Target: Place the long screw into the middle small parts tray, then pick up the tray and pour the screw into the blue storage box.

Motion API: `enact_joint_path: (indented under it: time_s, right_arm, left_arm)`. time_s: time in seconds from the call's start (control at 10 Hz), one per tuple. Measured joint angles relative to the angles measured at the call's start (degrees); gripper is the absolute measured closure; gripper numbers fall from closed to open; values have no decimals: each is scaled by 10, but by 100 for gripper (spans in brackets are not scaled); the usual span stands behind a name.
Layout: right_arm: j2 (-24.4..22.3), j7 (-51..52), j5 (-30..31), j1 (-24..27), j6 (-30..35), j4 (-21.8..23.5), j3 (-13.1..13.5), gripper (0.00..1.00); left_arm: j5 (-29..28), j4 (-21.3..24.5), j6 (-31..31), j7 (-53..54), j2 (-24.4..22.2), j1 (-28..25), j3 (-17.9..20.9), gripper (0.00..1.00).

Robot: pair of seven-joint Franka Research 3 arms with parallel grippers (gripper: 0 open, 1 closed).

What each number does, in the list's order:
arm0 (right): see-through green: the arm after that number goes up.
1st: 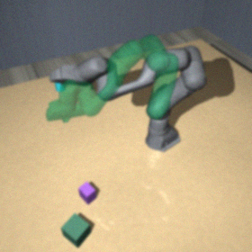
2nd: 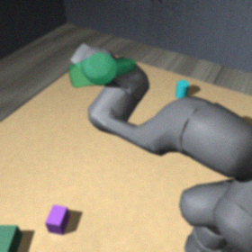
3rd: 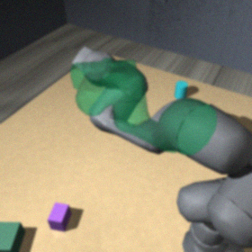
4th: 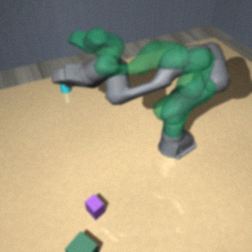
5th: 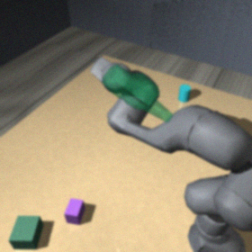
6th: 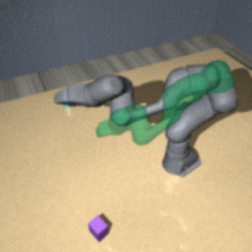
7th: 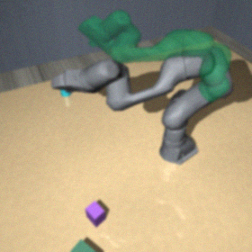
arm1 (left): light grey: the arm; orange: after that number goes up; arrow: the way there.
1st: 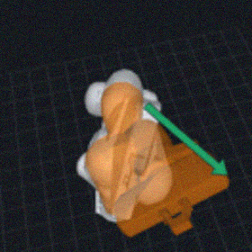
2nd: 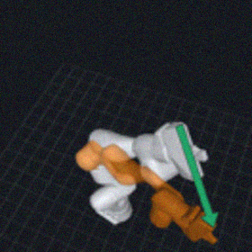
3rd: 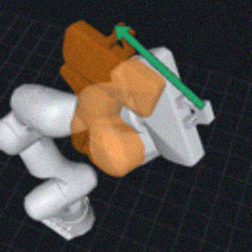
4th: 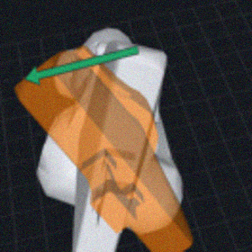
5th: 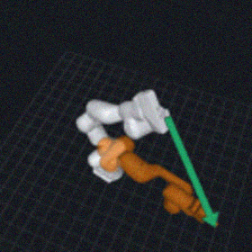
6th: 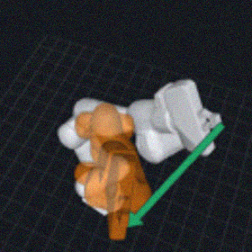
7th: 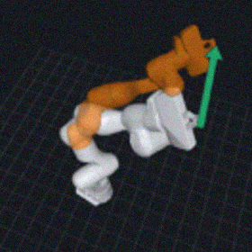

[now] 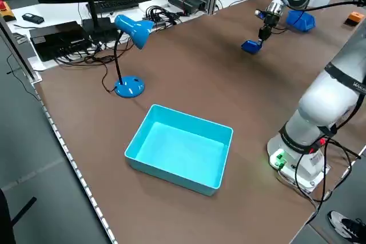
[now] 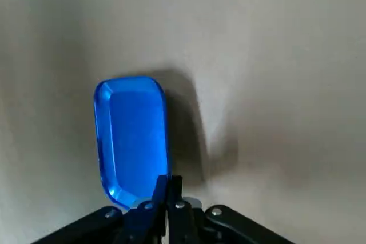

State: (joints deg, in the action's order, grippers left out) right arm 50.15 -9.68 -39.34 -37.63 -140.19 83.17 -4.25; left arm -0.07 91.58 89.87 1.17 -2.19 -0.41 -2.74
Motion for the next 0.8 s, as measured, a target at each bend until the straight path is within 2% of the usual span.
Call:
enact_joint_path:
  time_s: [0.2, 0.4, 0.6, 0.8]
  right_arm:
    - [0, 1, 0, 0, -11, -1, 0, 95]
    - [0, 1, -1, 3, -14, -2, 1, 70]
    - [-1, 1, -1, 10, -8, -10, 3, 37]
    - [-22, 12, 18, 30, 64, -21, 16, 26]
  left_arm:
    - [0, 0, 0, 0, 0, 0, 0, 0]
    - [0, 0, 0, 0, 0, 0, 0, 0]
    - [0, 0, 0, 0, 0, 0, 0, 0]
    - [0, 0, 0, 0, 0, 0, 0, 0]
